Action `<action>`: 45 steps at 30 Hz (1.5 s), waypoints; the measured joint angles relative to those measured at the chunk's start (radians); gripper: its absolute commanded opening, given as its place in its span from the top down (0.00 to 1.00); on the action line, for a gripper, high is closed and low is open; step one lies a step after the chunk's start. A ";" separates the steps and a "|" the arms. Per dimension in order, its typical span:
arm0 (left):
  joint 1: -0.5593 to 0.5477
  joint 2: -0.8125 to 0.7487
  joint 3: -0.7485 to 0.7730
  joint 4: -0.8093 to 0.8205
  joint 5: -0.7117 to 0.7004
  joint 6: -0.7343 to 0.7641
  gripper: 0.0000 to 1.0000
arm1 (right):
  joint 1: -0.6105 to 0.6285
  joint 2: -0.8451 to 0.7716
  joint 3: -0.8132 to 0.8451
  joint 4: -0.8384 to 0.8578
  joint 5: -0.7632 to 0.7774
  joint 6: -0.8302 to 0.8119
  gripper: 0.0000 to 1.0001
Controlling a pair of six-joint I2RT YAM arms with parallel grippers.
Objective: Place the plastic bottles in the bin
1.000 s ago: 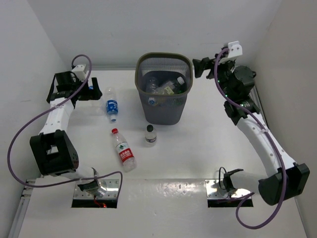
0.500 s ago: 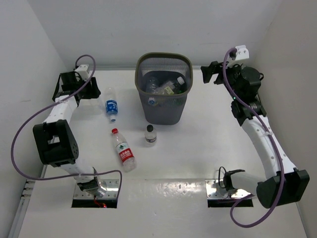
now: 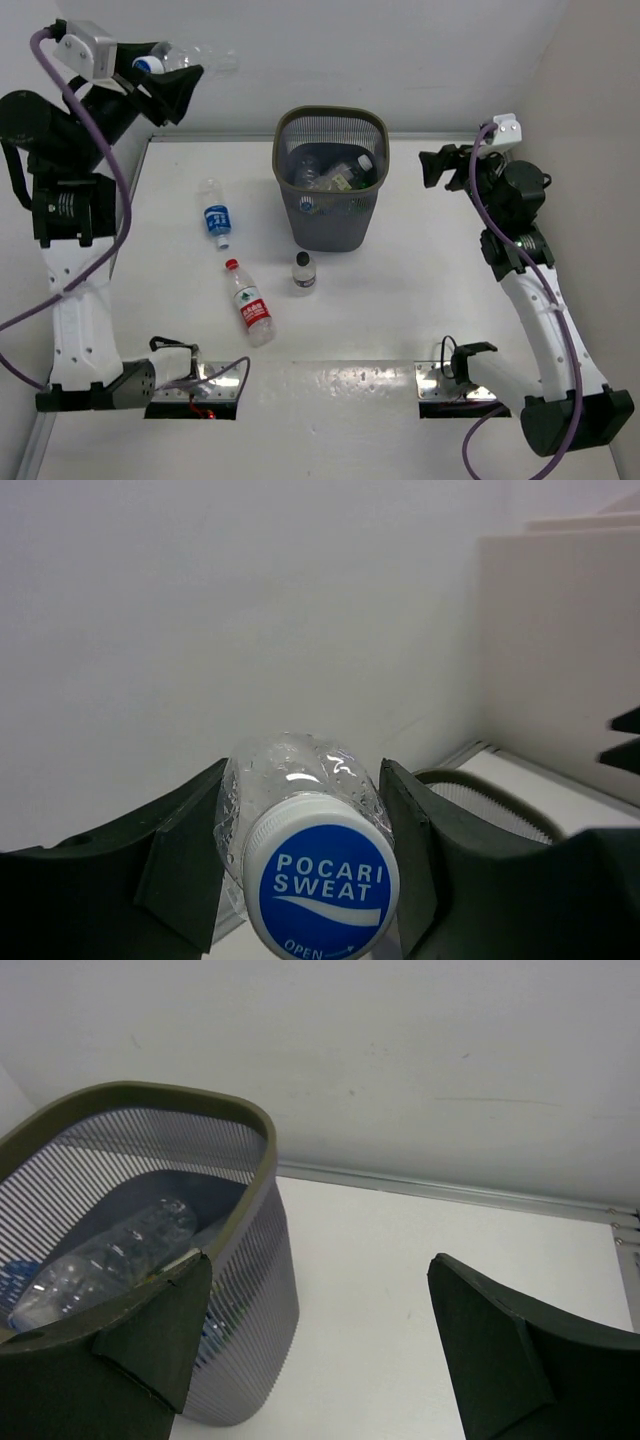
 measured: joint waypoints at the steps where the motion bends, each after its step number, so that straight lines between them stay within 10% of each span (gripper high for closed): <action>1: -0.031 -0.013 0.008 0.009 0.014 -0.011 0.62 | -0.009 -0.011 -0.009 -0.003 0.000 0.001 0.12; 19: -0.355 0.402 0.021 -0.137 -0.116 0.005 0.57 | -0.177 -0.038 -0.063 -0.044 0.006 0.065 0.12; 27: -0.419 0.486 0.101 -0.147 -0.213 0.079 0.00 | -0.178 -0.023 -0.066 -0.058 -0.016 0.073 0.11; 30: -0.423 0.524 0.148 -0.156 -0.254 0.087 0.00 | -0.178 -0.023 -0.066 -0.065 -0.022 0.072 0.11; 37: -0.379 0.464 0.169 -0.200 -0.357 0.076 0.00 | -0.178 -0.025 -0.066 -0.104 -0.036 0.067 0.09; 45: -0.087 0.299 0.105 -0.335 -0.534 0.005 0.00 | -0.178 -0.025 -0.065 -0.169 -0.054 0.050 0.09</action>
